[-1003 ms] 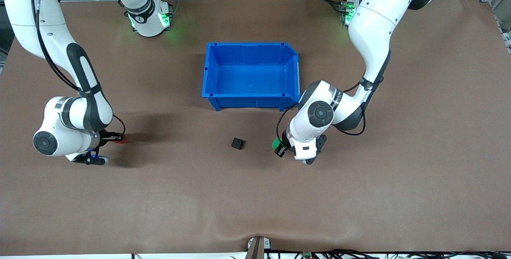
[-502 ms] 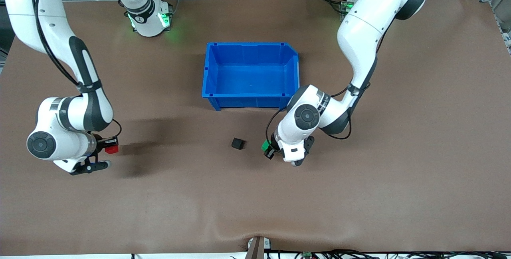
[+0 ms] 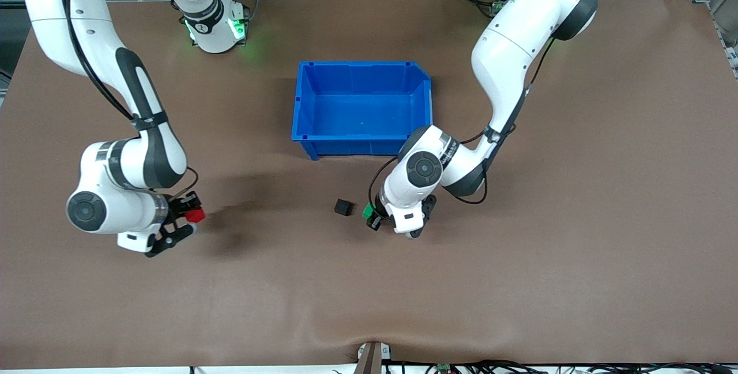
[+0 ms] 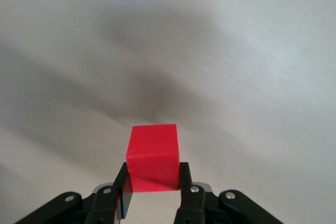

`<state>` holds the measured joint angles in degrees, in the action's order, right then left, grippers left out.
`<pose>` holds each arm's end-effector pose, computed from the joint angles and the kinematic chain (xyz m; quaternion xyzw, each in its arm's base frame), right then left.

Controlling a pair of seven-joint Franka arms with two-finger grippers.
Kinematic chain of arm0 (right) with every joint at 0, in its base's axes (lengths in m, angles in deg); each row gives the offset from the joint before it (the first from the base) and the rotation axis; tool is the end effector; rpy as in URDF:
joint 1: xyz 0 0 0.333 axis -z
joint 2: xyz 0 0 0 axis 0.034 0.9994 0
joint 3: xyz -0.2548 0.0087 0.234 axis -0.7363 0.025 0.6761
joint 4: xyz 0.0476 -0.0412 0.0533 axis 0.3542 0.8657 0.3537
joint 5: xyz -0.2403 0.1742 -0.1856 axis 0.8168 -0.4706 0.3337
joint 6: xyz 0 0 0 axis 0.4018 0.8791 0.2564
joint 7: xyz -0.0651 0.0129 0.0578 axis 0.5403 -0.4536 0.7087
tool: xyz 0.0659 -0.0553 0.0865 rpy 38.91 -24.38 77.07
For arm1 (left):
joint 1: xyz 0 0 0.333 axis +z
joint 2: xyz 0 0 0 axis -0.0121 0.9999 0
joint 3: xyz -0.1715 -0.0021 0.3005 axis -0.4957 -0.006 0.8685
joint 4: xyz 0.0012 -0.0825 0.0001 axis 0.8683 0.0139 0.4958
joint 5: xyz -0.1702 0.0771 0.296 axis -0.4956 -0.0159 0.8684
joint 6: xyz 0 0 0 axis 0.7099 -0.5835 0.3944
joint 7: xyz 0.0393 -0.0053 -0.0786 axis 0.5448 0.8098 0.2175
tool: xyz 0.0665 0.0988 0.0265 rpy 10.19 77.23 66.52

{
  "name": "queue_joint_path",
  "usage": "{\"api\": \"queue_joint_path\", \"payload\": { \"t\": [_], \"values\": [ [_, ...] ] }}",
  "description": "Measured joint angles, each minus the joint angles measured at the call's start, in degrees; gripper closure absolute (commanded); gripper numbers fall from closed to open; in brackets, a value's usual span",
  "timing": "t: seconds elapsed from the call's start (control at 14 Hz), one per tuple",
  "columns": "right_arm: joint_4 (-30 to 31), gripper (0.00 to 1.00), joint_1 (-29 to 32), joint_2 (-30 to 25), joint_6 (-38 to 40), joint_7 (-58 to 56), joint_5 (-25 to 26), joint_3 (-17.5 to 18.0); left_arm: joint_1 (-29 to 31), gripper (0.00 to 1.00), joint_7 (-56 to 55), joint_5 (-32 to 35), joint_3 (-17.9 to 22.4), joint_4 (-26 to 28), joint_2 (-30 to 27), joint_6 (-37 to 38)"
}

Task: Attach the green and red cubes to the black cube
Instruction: 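Carry the green cube beside the black cube while the right gripper carries red, then press the green cube against the black cube with the left gripper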

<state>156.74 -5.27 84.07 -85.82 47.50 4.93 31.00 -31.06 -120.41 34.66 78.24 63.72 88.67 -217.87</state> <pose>0.6505 0.0620 0.2888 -0.9529 -0.2794 0.1096 0.0447 0.6145 -0.4770 0.2273 0.8585 0.4950 -0.0515 0.1235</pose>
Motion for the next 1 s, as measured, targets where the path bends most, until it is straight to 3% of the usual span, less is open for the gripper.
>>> {"api": "queue_joint_path", "payload": {
  "t": [0.5, 1.0],
  "values": [
    [0.28, 0.91, -5.79, 0.44, 0.31, -0.73, -3.09, 0.88, -1.86, 1.00, -0.82, -0.02, 0.46, -1.37, 2.21, -1.27],
    [0.29, 0.90, -5.82, 1.07, -3.86, -11.87, -3.33, 0.51, -2.14, 1.00, -1.88, -0.03, 0.50, -1.53, 3.07, -3.45]
  ]
}}
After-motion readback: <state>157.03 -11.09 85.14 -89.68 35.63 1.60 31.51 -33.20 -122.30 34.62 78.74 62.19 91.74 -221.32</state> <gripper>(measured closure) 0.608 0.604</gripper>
